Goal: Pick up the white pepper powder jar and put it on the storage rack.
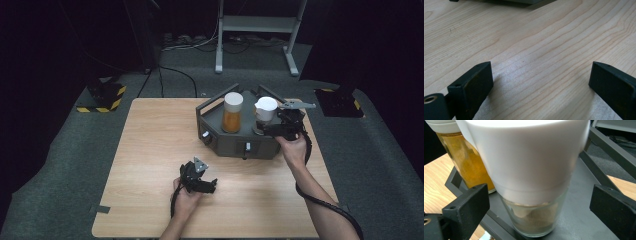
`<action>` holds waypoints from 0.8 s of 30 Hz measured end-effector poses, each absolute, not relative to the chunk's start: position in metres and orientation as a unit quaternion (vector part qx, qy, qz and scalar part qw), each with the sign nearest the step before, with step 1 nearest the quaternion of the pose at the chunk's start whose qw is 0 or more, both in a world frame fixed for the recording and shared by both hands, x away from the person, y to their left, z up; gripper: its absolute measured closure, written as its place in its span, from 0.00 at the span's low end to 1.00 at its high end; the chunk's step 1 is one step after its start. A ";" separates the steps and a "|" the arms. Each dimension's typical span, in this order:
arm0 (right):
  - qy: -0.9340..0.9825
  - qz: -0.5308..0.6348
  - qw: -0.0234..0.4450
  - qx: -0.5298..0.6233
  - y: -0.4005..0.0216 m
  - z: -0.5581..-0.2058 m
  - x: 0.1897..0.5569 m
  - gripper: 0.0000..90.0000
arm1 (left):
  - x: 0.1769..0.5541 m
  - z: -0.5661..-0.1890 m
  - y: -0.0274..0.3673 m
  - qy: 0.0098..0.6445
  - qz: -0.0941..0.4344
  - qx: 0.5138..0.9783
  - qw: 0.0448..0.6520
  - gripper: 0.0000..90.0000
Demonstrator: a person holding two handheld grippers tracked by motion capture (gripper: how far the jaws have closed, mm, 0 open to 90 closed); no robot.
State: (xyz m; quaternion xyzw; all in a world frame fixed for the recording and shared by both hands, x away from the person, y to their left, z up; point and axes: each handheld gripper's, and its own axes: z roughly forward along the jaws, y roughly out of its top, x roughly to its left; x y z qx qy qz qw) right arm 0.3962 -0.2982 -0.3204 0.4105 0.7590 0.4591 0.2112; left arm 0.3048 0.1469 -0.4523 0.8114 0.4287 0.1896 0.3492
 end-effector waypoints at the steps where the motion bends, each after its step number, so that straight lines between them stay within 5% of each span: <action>1: 0.758 0.460 0.211 0.412 -0.299 -0.321 0.396 0.02 | 0.305 -0.452 0.147 0.429 0.190 0.811 0.350 0.06; 24: 0.750 0.473 0.213 0.410 -0.320 -0.330 0.374 0.01 | 0.305 -0.452 0.147 0.429 0.190 0.811 0.349 0.06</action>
